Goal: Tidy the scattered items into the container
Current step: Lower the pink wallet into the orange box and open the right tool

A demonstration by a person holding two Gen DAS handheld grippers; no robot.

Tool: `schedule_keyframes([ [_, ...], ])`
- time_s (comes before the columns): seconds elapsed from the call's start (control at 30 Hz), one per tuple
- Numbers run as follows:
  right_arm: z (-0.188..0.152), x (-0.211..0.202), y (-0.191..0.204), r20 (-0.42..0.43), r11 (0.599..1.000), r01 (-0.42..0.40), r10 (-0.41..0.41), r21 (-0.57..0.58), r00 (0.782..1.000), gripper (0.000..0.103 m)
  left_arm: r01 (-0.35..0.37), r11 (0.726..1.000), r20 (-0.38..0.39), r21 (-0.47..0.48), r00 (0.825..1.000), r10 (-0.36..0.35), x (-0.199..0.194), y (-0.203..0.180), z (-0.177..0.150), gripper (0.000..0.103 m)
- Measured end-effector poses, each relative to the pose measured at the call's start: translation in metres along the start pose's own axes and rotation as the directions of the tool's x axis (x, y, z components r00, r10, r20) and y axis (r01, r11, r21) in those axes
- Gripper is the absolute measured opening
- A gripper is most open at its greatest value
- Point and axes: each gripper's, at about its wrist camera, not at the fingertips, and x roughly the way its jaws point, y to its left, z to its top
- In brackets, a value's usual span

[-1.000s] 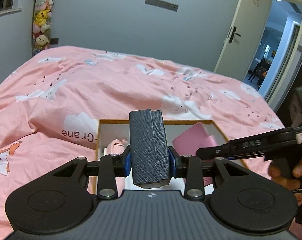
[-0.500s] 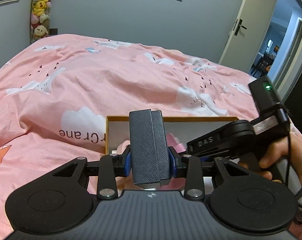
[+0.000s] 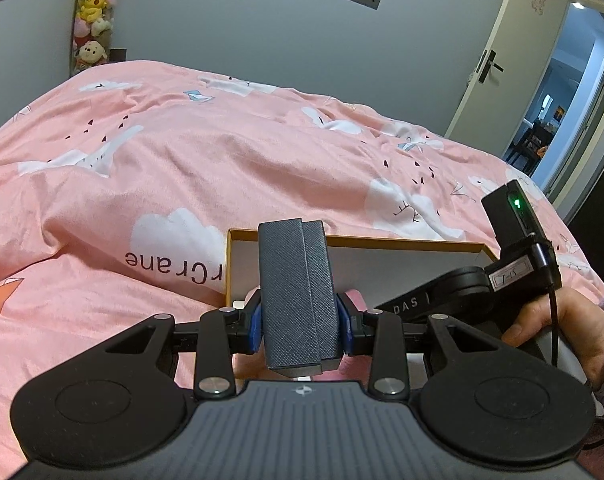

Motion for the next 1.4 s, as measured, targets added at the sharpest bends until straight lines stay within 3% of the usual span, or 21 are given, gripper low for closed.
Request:
schedule_keyframes([
  [0.17,0.0,0.004,-0.009,-0.023,0.999,0.03,-0.029,0.025,0.999,0.034,-0.021,1.0,-0.012,-0.003,1.0,0.021,0.003,0.0,-0.002,0.041],
  [0.53,0.003,0.017,-0.002,-0.038,0.999,0.002,0.0,0.042,0.999,0.034,-0.009,1.0,0.001,0.016,1.0,0.009,-0.001,-0.001,-0.001,0.041],
  [0.67,0.001,0.015,0.0,-0.043,0.999,0.047,-0.047,0.005,0.998,0.039,-0.006,0.999,-0.001,0.037,1.0,0.006,0.0,-0.007,-0.001,0.041],
  [0.87,0.0,0.004,-0.01,-0.033,0.999,0.036,-0.035,0.007,0.999,0.039,-0.01,0.999,0.0,0.045,1.0,0.01,0.0,-0.01,0.001,0.041],
  [1.0,-0.001,0.007,-0.013,-0.048,1.0,0.021,-0.02,0.013,0.999,0.031,0.009,0.998,-0.006,0.058,1.0,-0.009,0.001,-0.015,0.002,0.041],
  [1.23,-0.005,-0.006,-0.012,-0.021,1.0,0.015,-0.015,-0.009,1.0,0.031,0.009,0.992,-0.034,0.122,0.999,-0.005,0.009,-0.03,0.001,0.041],
  [1.4,-0.009,-0.028,-0.016,0.032,0.998,0.038,-0.037,-0.043,0.999,0.031,0.0,0.971,-0.091,0.238,0.996,0.023,0.029,-0.049,-0.002,0.041],
])
